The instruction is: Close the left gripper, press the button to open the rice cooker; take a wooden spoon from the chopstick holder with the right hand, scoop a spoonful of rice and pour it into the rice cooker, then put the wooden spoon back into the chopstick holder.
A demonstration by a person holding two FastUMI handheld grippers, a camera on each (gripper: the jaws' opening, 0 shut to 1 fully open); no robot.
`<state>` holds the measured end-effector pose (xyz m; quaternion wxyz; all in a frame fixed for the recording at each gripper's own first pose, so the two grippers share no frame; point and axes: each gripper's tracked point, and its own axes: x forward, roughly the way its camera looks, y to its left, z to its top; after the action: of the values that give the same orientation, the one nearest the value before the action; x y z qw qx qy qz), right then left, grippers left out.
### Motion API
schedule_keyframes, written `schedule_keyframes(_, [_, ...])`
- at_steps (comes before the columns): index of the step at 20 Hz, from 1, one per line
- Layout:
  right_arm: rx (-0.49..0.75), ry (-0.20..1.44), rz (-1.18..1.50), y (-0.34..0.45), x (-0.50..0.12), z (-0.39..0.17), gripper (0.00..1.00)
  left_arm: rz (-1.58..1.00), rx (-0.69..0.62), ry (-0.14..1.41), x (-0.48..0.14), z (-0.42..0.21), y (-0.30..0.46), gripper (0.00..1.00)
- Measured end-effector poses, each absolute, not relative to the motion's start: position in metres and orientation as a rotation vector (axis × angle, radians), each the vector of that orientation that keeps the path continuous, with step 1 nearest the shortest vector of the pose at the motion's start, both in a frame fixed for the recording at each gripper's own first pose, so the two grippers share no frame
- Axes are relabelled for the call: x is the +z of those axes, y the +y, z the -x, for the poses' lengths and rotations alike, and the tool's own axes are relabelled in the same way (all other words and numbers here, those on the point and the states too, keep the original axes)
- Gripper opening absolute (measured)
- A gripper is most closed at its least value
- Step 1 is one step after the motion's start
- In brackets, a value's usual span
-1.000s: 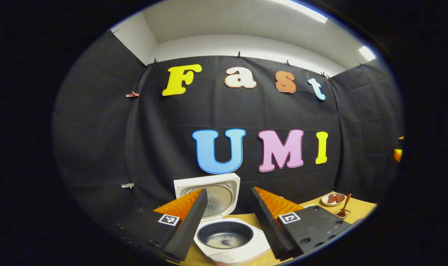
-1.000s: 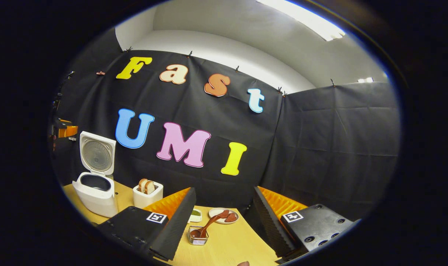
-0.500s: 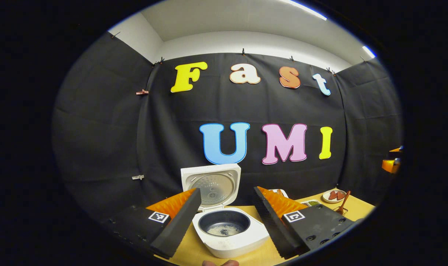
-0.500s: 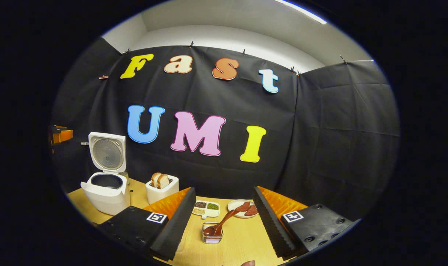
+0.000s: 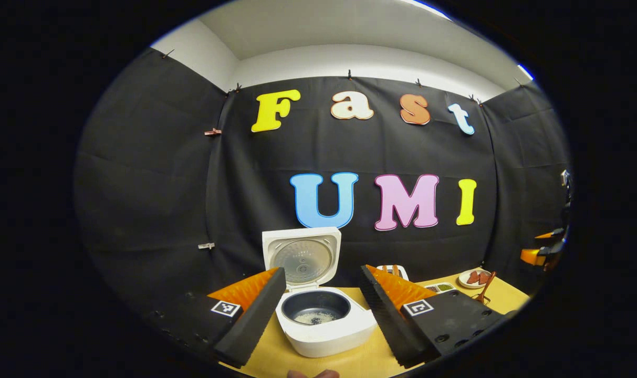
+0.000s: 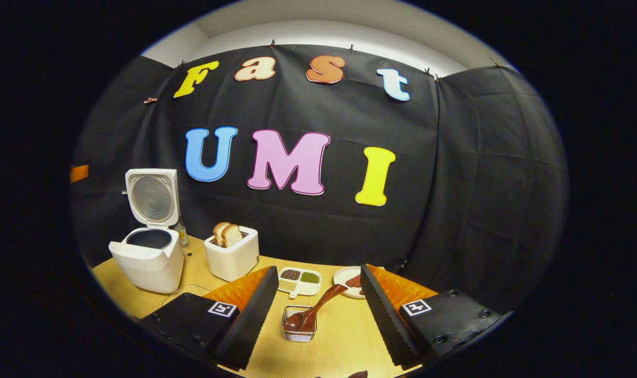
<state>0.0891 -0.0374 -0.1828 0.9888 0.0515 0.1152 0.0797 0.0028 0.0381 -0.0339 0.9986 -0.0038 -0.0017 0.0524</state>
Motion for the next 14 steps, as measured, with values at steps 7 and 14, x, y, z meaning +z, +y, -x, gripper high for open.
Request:
schedule_keyframes(7, [0.205,0.406,-0.202,-0.034,-0.276,-0.144,0.98,0.019,0.169,0.039,-0.048,0.013,0.023,0.96])
schedule_keyframes(14, [0.259,0.578,-0.303,-0.006,-0.364,-0.179,0.77,0.024,0.255,0.084,-0.055,0.032,0.013,0.96])
